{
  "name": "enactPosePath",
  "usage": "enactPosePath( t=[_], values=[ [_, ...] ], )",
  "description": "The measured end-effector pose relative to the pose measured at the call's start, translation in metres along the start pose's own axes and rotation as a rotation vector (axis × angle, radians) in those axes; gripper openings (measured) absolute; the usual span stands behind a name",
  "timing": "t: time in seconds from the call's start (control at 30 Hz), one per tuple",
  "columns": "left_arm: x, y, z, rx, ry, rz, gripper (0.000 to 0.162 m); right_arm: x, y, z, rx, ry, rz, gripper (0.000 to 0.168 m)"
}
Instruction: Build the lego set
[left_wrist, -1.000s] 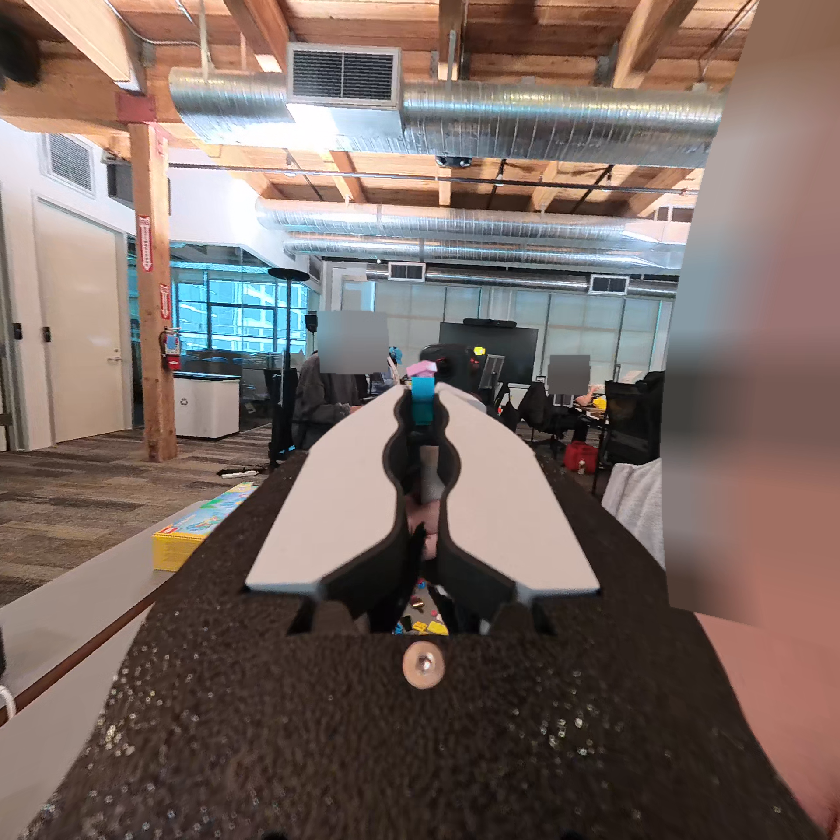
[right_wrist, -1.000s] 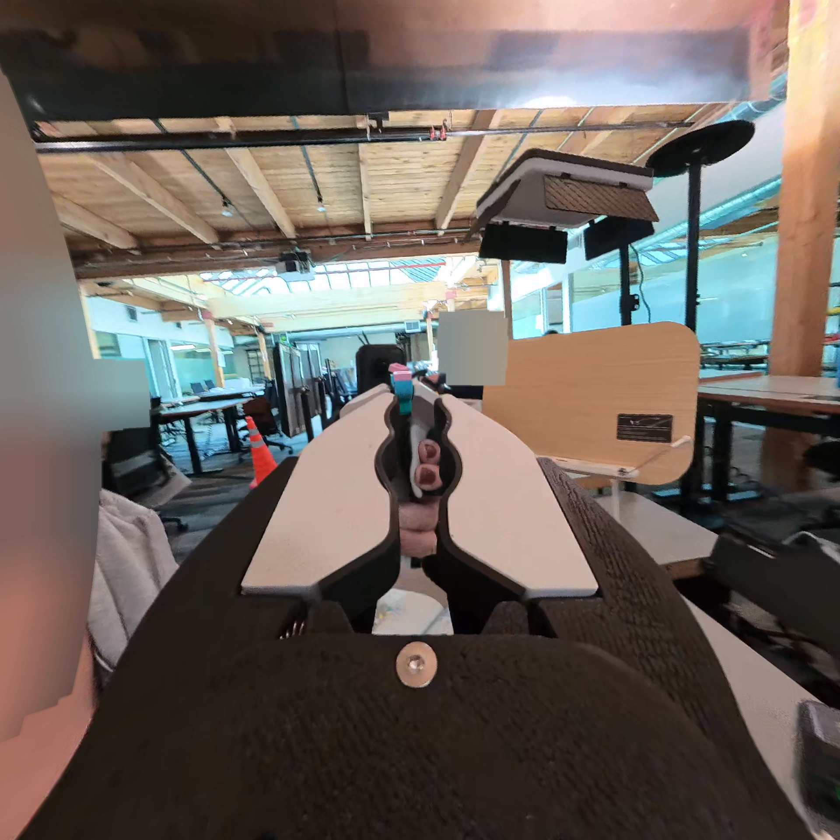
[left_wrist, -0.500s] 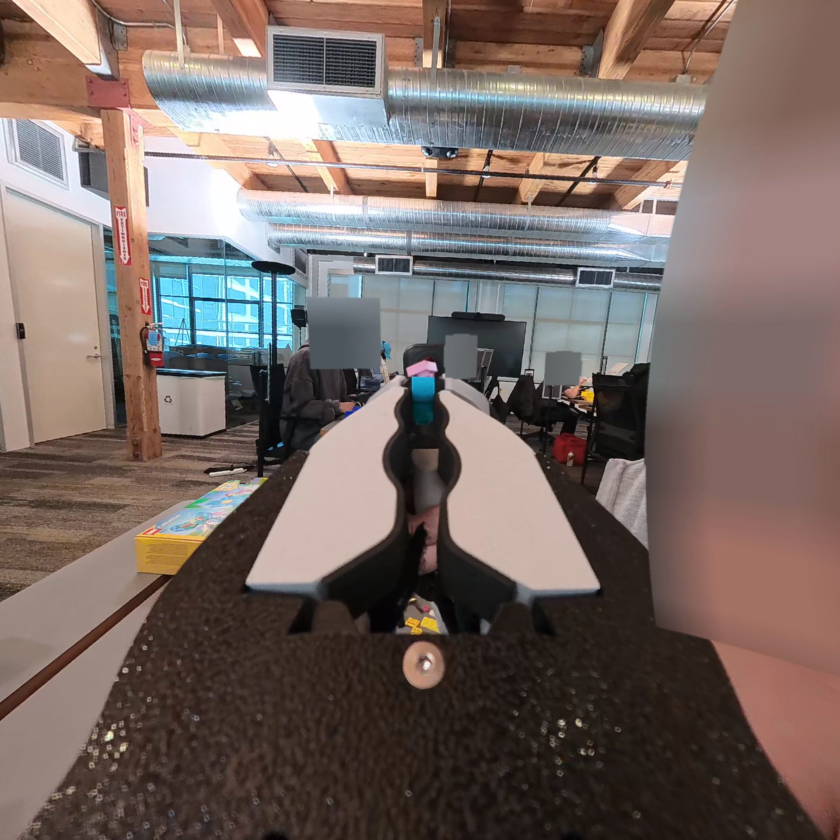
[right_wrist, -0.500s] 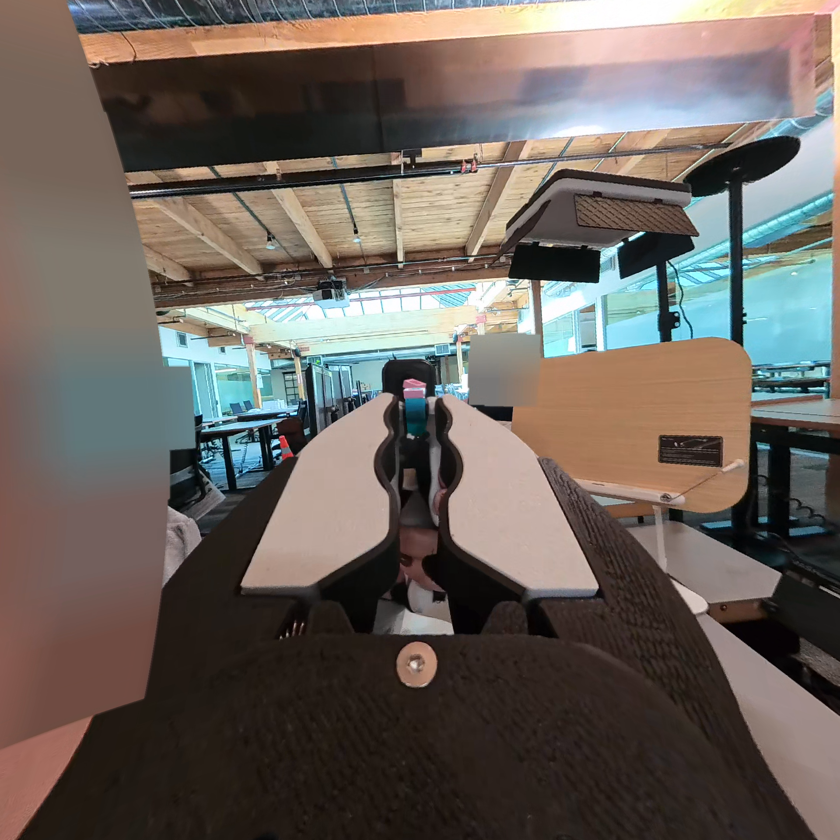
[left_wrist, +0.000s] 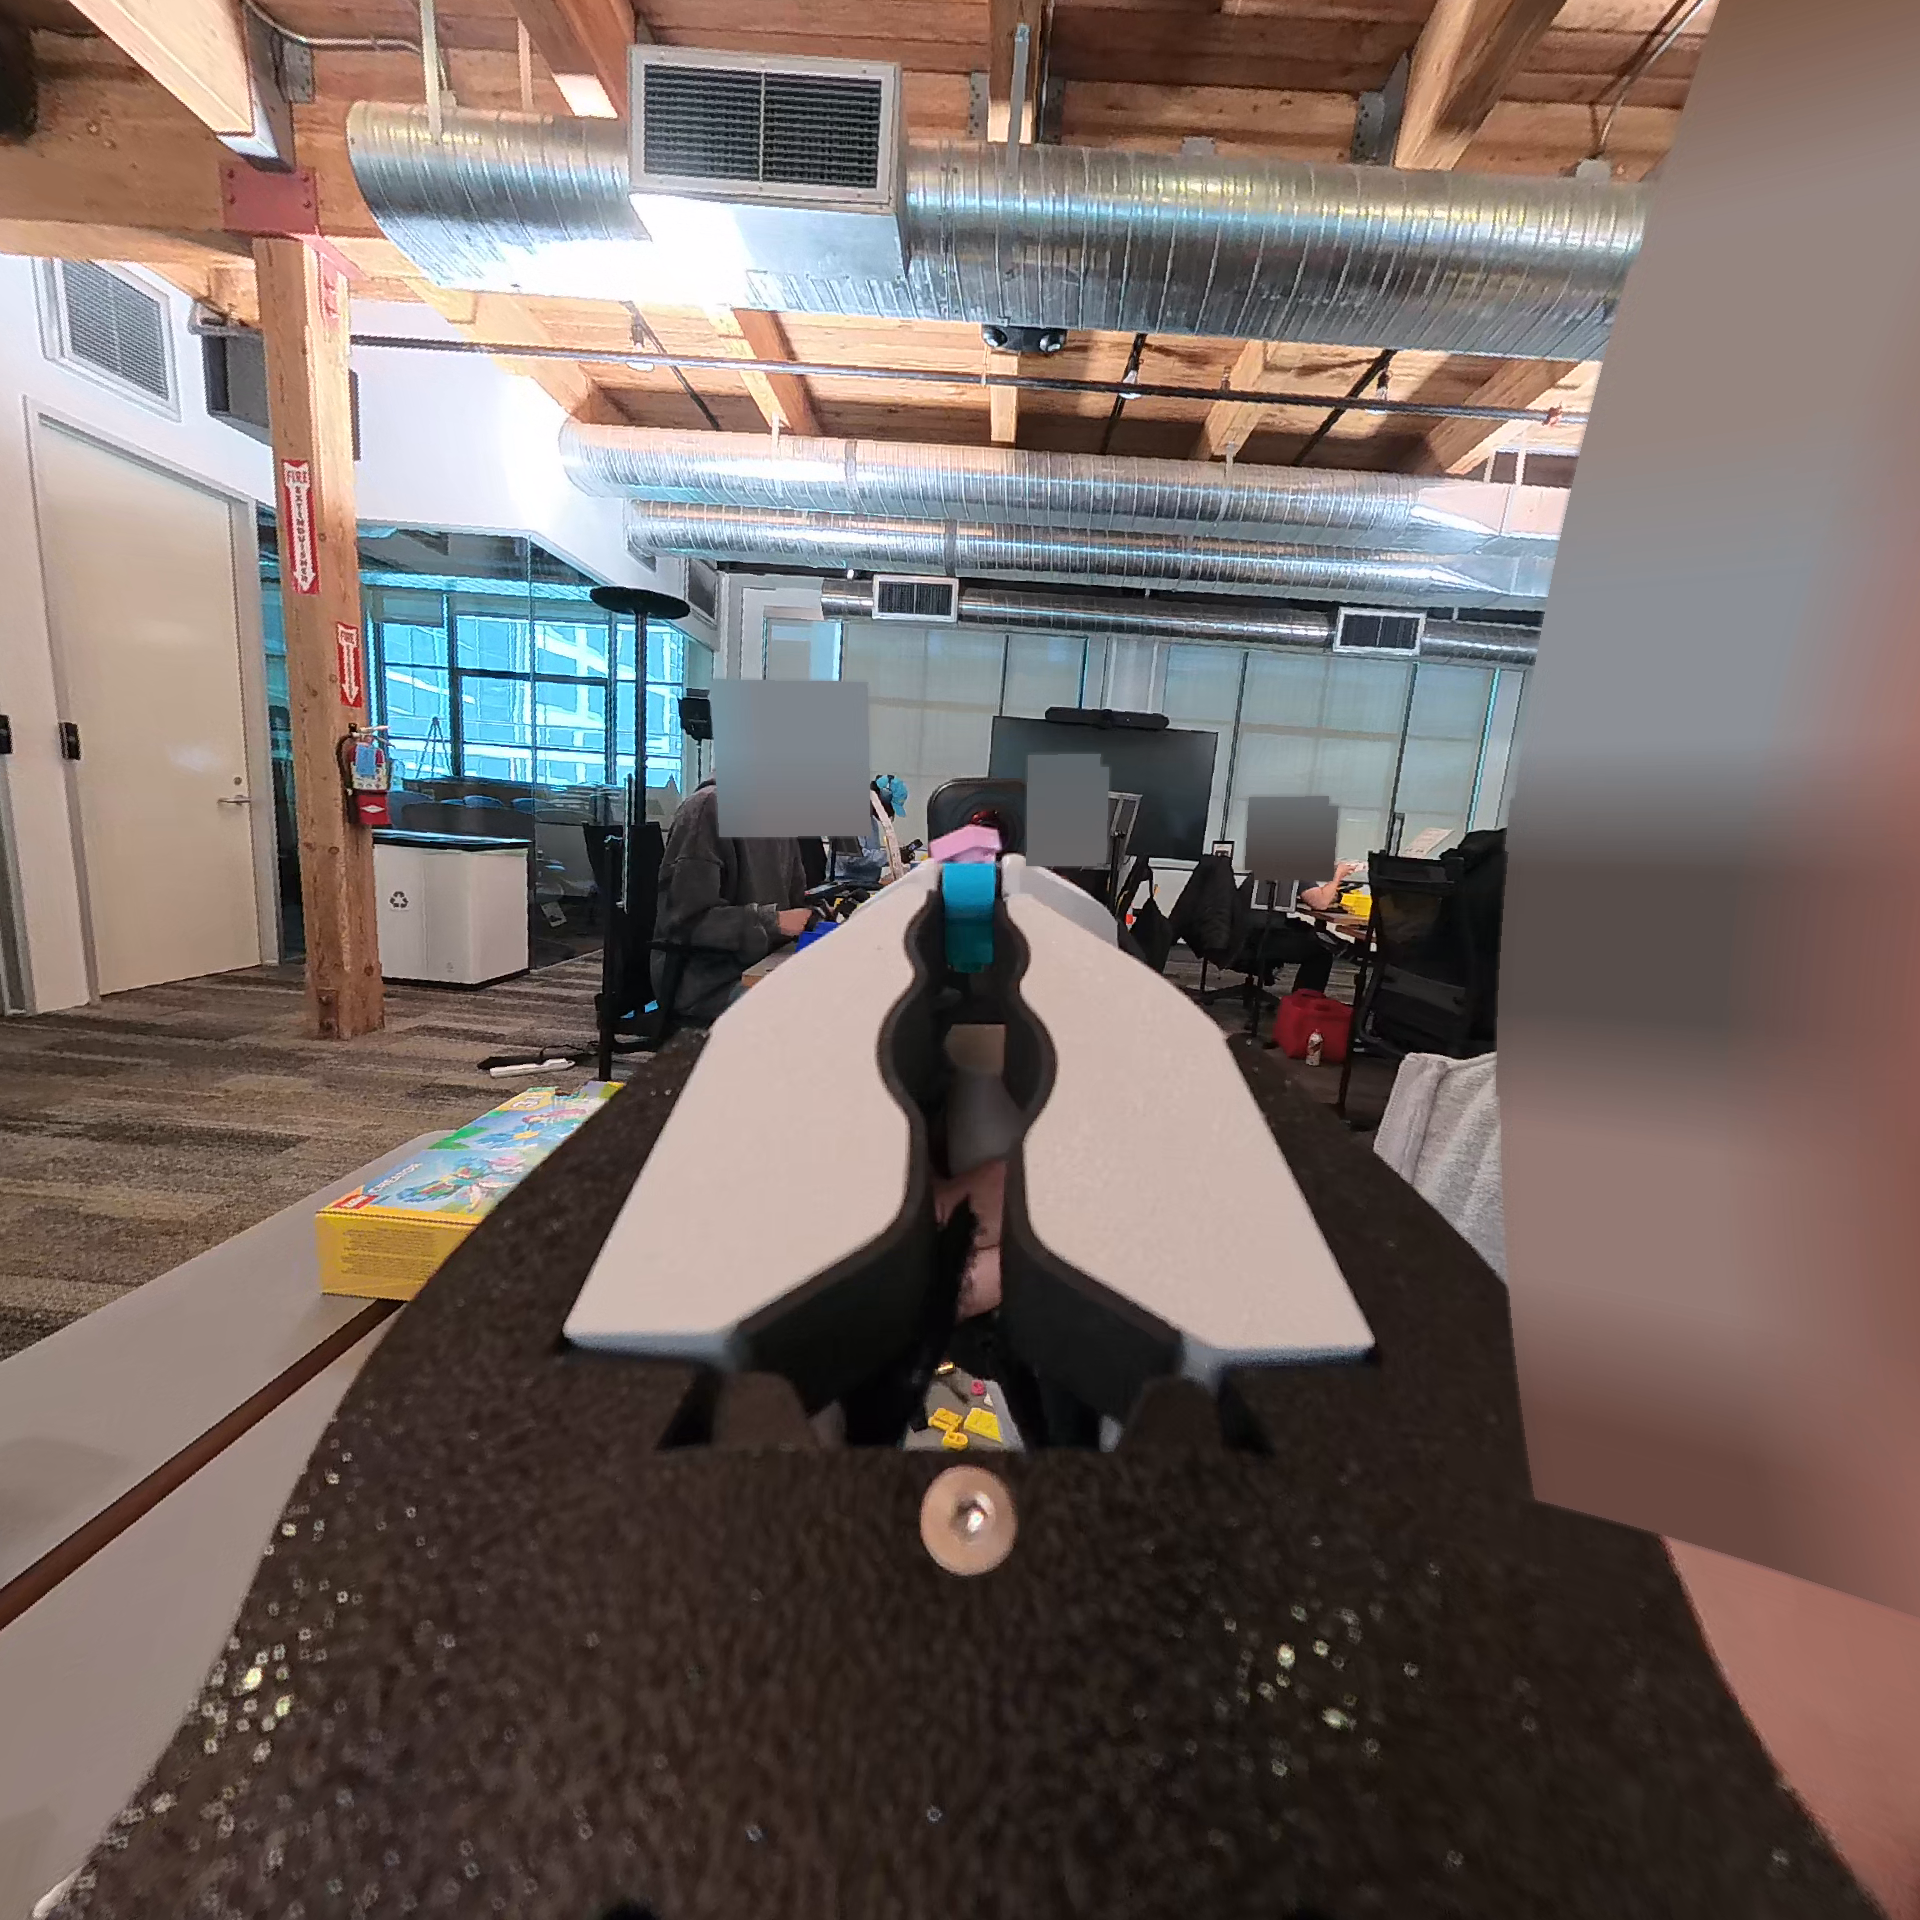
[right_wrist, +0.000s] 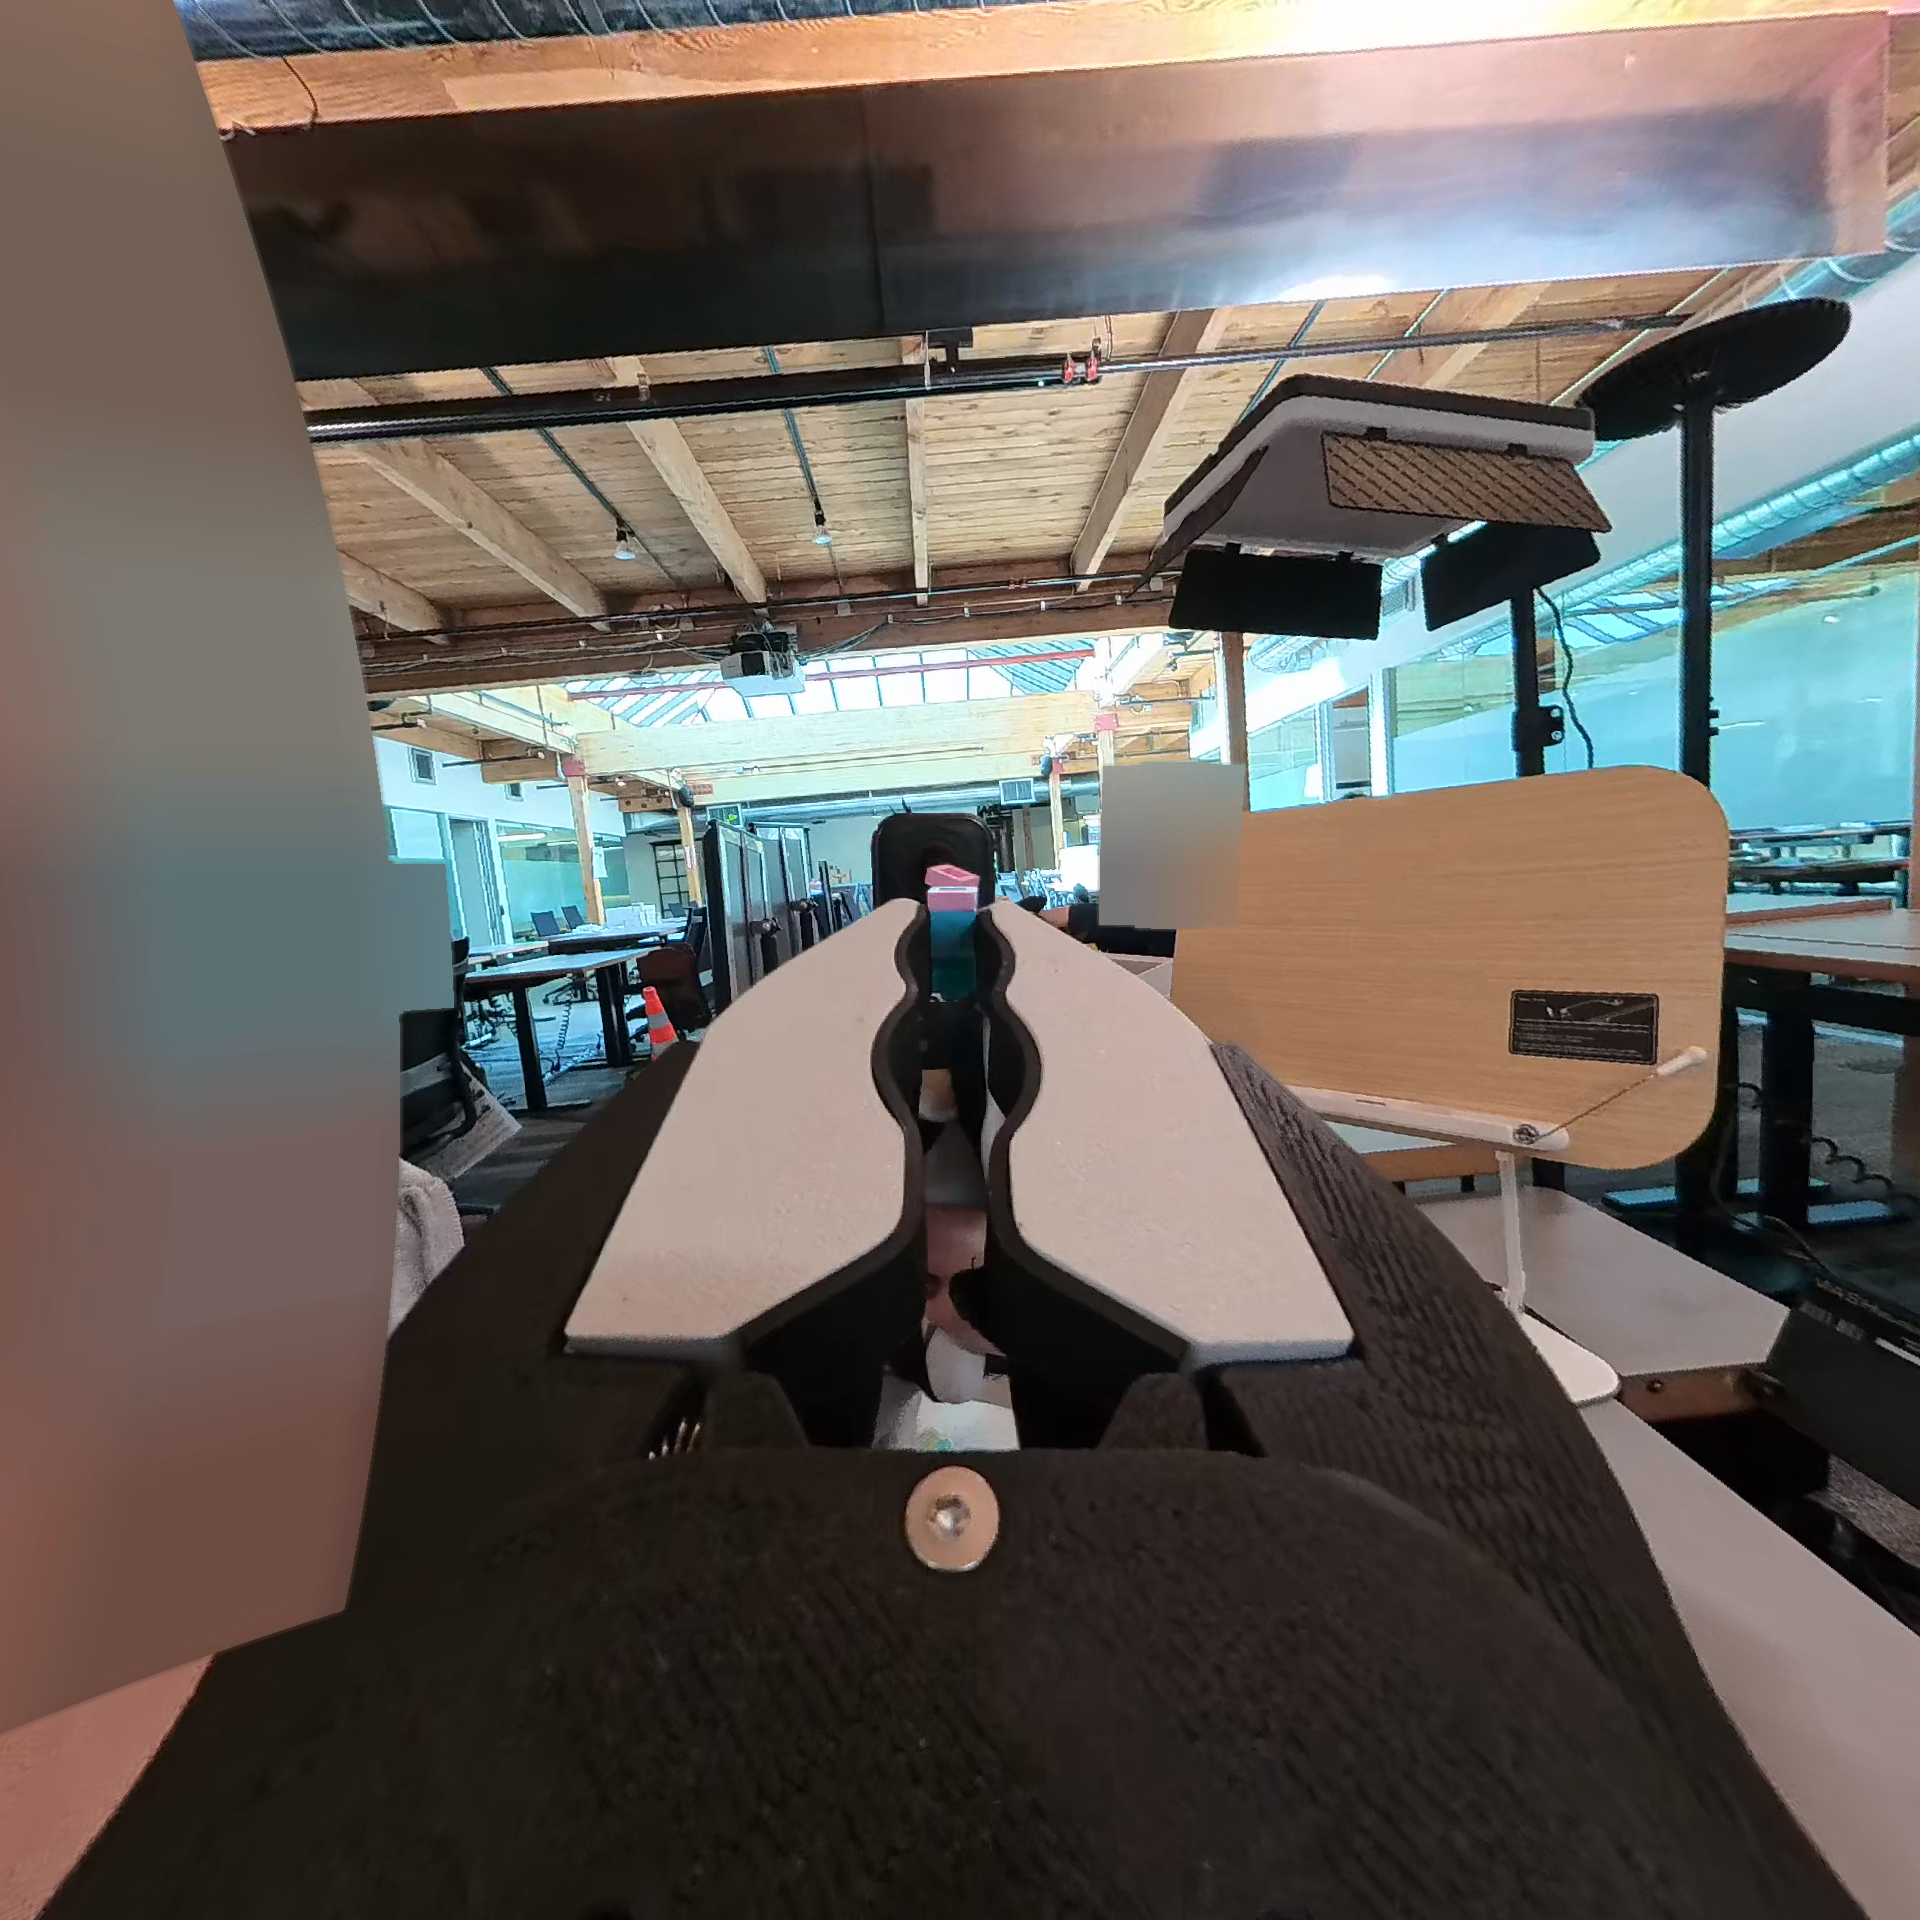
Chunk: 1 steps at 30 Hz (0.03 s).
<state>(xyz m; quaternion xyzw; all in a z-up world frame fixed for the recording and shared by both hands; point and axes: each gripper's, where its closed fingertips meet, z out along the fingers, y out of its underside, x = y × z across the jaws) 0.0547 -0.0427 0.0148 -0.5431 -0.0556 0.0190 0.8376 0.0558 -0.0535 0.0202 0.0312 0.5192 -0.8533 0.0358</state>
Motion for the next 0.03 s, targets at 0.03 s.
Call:
enactPosePath(
  t=[0.03],
  values=[
    [-0.0001, -0.0003, 0.0001, 0.002, -0.002, 0.0, 0.007, 0.0001, -0.0003, 0.0001, 0.002, -0.001, 0.005, 0.006]
  ],
)
